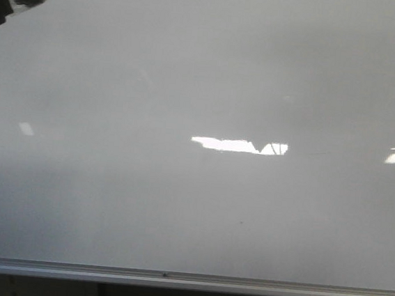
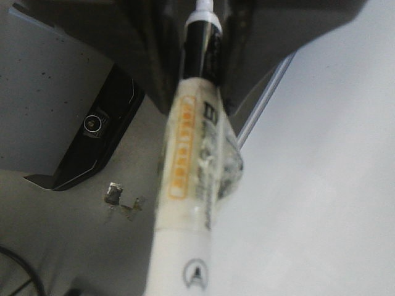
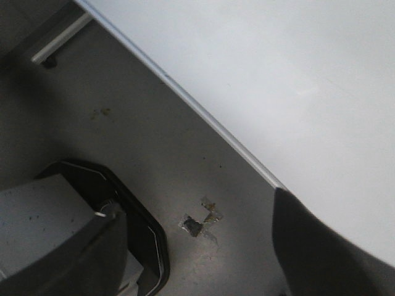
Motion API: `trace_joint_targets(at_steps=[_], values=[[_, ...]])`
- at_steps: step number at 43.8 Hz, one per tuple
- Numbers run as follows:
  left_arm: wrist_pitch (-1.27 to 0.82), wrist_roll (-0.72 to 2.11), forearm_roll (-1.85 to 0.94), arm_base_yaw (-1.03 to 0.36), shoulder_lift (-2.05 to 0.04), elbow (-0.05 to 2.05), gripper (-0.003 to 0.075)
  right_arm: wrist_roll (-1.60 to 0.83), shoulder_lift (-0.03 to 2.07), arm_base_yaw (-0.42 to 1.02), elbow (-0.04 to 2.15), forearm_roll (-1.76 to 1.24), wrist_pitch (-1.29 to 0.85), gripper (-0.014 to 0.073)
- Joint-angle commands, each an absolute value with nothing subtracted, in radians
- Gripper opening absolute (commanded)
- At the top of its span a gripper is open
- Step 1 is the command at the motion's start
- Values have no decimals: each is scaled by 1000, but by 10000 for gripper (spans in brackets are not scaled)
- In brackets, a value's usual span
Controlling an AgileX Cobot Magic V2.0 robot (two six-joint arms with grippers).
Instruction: Write number 1 on whiteboard
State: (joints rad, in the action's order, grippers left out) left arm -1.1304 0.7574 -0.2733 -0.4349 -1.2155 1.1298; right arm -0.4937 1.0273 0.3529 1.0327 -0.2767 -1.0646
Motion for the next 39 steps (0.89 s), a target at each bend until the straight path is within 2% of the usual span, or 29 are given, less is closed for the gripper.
trace_joint_targets(at_steps=[1, 7, 22, 39], values=[[-1110, 796, -305, -501, -1189, 1167, 48, -578, 1065, 427, 1118, -312, -1066, 527], [-1108, 805, -305, -574, -1189, 1167, 48, -634, 1138, 520, 1207, -337, -1096, 527], [-1090, 810, -305, -669, -1189, 1167, 48, -991, 1254, 658, 1334, -548, -1026, 527], [-1077, 810, -299, -669, -1189, 1167, 48, -1021, 1402, 742, 1438, -556, -995, 512]])
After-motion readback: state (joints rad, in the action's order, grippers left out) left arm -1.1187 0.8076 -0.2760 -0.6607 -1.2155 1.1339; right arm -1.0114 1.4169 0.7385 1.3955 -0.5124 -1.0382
